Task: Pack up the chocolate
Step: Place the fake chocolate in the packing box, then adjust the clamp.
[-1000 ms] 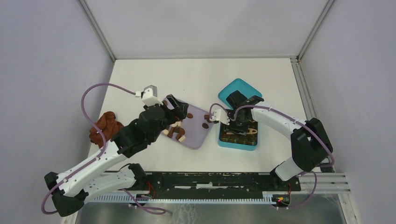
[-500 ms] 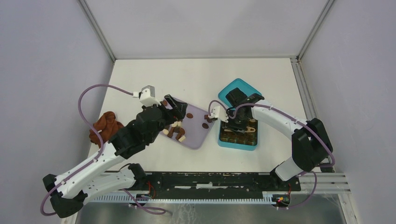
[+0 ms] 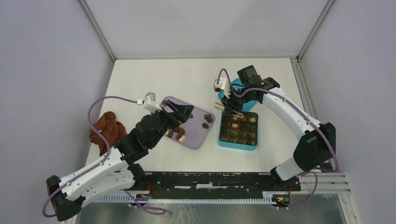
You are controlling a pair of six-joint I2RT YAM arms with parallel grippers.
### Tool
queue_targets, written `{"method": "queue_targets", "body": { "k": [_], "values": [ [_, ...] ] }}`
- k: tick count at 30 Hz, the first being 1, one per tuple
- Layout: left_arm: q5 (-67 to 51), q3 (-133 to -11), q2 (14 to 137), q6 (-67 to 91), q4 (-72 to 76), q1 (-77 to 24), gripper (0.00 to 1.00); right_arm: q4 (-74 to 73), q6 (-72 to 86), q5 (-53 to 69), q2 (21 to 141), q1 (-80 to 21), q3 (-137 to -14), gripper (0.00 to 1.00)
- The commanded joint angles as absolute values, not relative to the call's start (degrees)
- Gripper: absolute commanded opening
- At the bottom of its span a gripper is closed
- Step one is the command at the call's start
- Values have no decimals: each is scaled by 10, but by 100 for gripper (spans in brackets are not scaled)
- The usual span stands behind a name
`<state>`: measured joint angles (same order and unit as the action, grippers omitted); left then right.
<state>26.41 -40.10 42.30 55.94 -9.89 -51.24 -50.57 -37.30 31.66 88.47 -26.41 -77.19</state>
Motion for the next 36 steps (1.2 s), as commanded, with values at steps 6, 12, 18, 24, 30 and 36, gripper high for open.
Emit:
{"method": "queue_targets", "body": {
  "k": [6,12,18,24,30,36],
  "values": [
    [189,-414,517,644,131,-514,96,-406,-274,536,853,-266,-809,38],
    [211,-474,599,655,96,-520,95,-386,-256,551,848,-266,-804,38],
    [269,-552,661,659,12,-535,86,-369,-241,538,846,-268,-793,37],
    [279,-598,718,687,-49,-546,70,-352,-227,521,849,-275,-796,35],
    [306,-623,747,707,-101,-550,53,-340,-218,524,849,-281,-795,35],
    [310,-632,746,716,-102,-550,17,-320,-204,526,841,-284,-777,35]
  ]
}}
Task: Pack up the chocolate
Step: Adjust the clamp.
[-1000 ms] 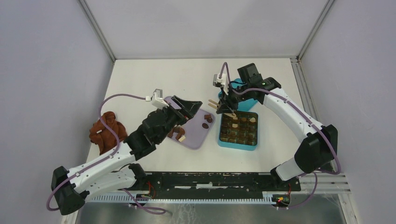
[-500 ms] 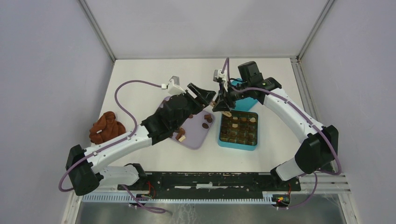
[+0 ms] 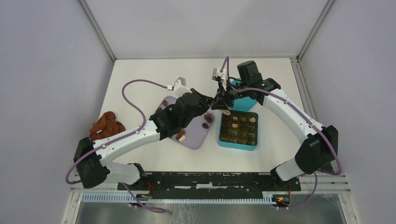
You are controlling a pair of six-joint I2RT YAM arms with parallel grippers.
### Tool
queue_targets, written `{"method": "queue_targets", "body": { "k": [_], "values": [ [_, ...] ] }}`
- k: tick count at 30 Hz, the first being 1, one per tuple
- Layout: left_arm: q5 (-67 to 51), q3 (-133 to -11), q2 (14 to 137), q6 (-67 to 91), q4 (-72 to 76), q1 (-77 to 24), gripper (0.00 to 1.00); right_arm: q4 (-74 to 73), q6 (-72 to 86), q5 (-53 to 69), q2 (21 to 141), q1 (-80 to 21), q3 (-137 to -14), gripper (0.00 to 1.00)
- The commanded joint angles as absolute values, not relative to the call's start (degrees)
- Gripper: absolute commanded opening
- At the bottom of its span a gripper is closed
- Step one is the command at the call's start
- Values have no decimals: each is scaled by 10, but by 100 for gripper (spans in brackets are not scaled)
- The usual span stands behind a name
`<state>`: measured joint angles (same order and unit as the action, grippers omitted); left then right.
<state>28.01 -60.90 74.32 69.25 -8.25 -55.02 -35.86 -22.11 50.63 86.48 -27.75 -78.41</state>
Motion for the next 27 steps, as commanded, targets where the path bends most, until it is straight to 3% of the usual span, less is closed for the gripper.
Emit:
{"method": "queue_targets", "body": {
  "k": [1,5,13,27],
  "values": [
    [308,-630,744,724,-103,-550,14,-315,-200,531,841,-283,-775,35],
    [296,-603,726,760,-83,-549,8,-286,-173,554,835,-283,-758,37],
    [281,-550,686,826,-27,-547,6,-206,-127,587,812,-283,-709,53],
    [260,-548,697,834,-5,-547,6,-191,-105,627,818,-287,-704,52]
  ]
}}
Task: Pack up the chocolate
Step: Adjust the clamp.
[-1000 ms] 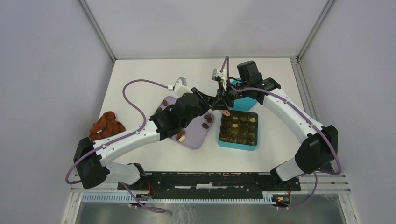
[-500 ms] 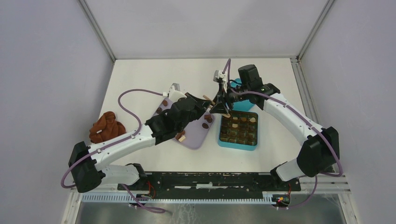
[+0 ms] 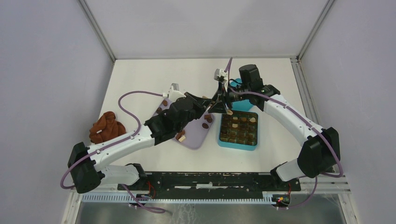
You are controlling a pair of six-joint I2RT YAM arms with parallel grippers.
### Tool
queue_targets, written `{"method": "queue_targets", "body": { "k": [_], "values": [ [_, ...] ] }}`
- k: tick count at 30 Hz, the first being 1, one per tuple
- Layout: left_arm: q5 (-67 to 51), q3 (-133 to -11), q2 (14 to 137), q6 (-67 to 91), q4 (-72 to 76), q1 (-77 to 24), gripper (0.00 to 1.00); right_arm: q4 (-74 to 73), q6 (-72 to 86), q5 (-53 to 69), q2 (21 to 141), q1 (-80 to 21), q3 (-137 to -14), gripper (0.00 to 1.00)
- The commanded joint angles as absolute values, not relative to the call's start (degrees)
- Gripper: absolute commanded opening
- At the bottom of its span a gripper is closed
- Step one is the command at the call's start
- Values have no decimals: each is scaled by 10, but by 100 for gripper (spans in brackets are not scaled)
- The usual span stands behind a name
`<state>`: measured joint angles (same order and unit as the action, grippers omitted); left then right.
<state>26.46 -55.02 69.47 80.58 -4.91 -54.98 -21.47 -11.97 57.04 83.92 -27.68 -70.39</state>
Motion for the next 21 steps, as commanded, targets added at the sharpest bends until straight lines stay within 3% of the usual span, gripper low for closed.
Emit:
{"method": "queue_targets", "body": {
  "k": [1,4,9,13,16,19,21],
  "values": [
    [260,-548,696,832,-5,-548,6,-190,-105,627,819,-288,-703,51],
    [263,-546,693,830,-8,-548,6,-191,-105,627,818,-288,-704,47],
    [270,-538,687,833,-18,-547,7,-188,-101,624,816,-287,-701,34],
    [274,-533,684,839,-22,-547,17,-186,-101,620,815,-287,-698,25],
    [280,-535,683,839,-26,-548,33,-185,-102,617,814,-287,-696,23],
    [287,-540,682,835,-37,-547,63,-186,-105,615,814,-287,-697,23],
    [292,-544,680,833,-48,-547,78,-189,-108,611,815,-287,-696,23]
  ]
}}
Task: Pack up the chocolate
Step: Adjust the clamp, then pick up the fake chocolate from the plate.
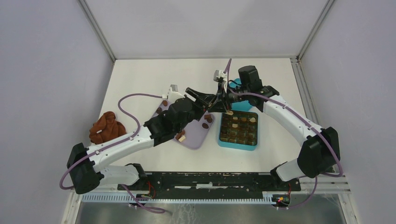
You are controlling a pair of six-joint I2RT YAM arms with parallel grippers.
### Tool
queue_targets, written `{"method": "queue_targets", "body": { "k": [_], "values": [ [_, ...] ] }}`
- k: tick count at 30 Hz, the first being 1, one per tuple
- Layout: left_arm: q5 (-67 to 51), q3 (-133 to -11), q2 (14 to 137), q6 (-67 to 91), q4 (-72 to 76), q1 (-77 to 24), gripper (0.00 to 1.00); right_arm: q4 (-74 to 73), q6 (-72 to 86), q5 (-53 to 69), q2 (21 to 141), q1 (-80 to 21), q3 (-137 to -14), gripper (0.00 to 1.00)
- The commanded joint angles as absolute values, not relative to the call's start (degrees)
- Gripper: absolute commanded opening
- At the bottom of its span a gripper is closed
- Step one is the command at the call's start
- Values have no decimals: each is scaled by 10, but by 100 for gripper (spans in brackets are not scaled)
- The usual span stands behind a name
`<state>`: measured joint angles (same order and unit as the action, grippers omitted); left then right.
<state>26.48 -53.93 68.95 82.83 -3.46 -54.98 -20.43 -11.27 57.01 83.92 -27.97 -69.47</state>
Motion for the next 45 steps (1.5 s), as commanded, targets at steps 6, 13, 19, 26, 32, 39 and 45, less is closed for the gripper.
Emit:
{"method": "queue_targets", "body": {
  "k": [6,13,19,26,32,39,45],
  "values": [
    [340,-602,662,762,-171,-547,88,-242,-169,566,819,-289,-715,24],
    [439,-697,596,605,-368,-547,88,-320,-300,399,827,-330,-742,27],
    [508,-711,519,567,-447,-547,87,-340,-347,307,853,-376,-758,32],
    [533,-725,462,539,-463,-547,87,-362,-370,255,909,-427,-780,37],
    [534,-725,436,534,-463,-547,87,-383,-382,205,966,-471,-807,38],
    [532,-694,407,553,-463,-548,86,-418,-401,132,1038,-531,-840,39],
    [543,-689,382,554,-472,-547,86,-427,-408,110,1085,-555,-860,40]
  ]
}}
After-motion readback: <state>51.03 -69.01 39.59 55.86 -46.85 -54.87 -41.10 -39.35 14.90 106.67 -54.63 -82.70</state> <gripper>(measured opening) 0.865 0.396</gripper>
